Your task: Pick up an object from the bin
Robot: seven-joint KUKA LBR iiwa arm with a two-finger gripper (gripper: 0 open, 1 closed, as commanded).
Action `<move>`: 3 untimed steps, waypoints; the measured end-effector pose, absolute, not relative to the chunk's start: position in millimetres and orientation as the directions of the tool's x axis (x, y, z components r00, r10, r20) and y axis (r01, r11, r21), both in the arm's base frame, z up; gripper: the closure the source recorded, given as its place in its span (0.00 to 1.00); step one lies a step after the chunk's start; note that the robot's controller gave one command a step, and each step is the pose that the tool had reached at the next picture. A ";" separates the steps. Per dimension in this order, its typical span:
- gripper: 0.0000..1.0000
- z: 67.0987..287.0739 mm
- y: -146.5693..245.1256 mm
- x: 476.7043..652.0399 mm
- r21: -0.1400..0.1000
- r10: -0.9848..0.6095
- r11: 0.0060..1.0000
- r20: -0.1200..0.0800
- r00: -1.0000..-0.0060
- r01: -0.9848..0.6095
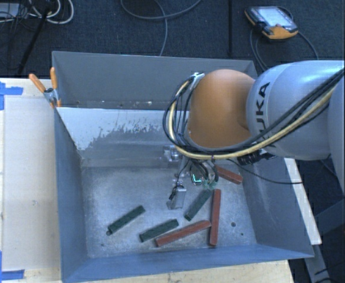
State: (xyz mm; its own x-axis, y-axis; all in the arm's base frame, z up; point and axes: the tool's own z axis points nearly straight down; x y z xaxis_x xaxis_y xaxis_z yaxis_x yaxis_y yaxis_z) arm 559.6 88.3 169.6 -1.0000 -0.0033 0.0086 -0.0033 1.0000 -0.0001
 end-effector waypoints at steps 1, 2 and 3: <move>0.00 173.8 87.8 561.4 0.001 -0.001 1.000 0.001 -1.000 -0.001; 0.00 126.6 127.8 548.7 0.000 -0.130 0.992 -0.001 -0.992 -0.130; 0.00 136.5 165.4 540.8 0.001 -0.454 0.891 0.001 -0.891 -0.454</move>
Offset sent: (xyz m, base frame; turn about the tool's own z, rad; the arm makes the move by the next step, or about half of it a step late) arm -0.0271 0.0874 -0.0996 -0.2824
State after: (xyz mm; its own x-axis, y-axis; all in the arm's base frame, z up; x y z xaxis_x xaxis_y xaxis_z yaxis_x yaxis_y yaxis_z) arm 540.8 165.4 136.5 -0.8909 -0.4541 0.0008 -0.4541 0.8909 0.0010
